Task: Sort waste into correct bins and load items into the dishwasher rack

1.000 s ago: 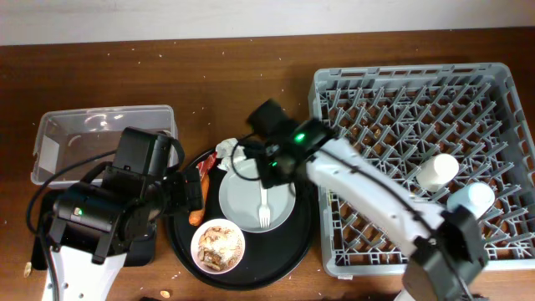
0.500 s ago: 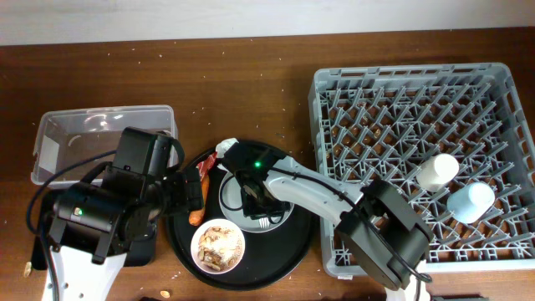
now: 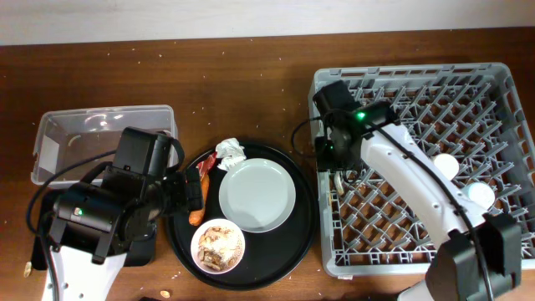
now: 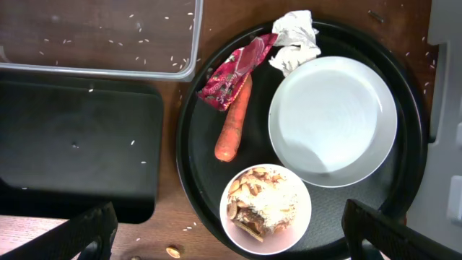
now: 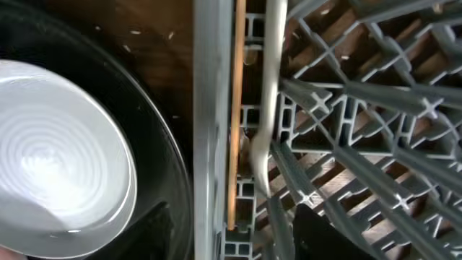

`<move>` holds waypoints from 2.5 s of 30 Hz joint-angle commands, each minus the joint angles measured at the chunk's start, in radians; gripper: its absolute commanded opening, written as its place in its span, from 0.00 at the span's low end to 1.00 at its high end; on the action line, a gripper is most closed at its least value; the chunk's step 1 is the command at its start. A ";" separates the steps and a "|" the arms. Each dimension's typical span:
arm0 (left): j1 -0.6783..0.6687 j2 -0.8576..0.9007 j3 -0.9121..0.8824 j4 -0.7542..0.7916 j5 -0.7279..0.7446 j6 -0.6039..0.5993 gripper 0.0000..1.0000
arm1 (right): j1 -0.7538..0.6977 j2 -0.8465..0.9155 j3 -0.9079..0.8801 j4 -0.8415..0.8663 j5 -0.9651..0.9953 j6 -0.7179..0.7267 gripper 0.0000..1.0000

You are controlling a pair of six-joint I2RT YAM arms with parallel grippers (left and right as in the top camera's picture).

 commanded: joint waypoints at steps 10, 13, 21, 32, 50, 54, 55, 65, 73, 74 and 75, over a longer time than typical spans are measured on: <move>0.005 -0.004 0.013 0.000 -0.014 -0.006 0.99 | 0.285 0.219 -0.041 0.105 -0.037 0.389 0.45; 0.005 -0.004 0.013 0.000 -0.014 -0.006 0.99 | 0.282 0.300 -0.043 0.107 -0.028 0.395 0.34; 0.005 -0.004 0.013 0.000 -0.014 -0.006 0.99 | 0.279 0.235 -0.082 0.065 0.040 0.367 0.04; 0.005 -0.004 0.013 0.000 -0.014 -0.006 0.99 | -0.019 -0.263 0.303 -0.274 0.783 0.137 0.04; 0.005 -0.004 0.013 0.000 -0.014 -0.006 0.99 | -0.291 0.112 0.302 -0.098 0.966 -0.010 0.04; 0.005 -0.004 0.013 0.000 -0.014 -0.006 0.99 | -0.310 0.093 0.311 -0.056 0.964 -0.041 0.04; 0.005 -0.004 0.013 0.000 -0.014 -0.006 0.99 | -0.315 0.093 0.311 -0.027 0.941 -0.082 0.04; 0.005 -0.004 0.013 0.000 -0.014 -0.006 0.99 | -0.314 0.069 0.326 0.072 0.782 -0.253 0.51; 0.005 -0.004 0.013 0.000 -0.014 -0.006 0.99 | -0.314 -0.423 0.444 -0.314 -0.326 -0.219 0.71; 0.005 -0.004 0.013 0.000 -0.014 -0.006 0.99 | -0.314 -0.426 0.444 -0.363 -0.327 -0.219 0.79; 0.005 -0.004 0.013 0.000 -0.014 -0.006 0.99 | -0.314 -0.419 0.444 -0.402 -0.327 -0.219 0.99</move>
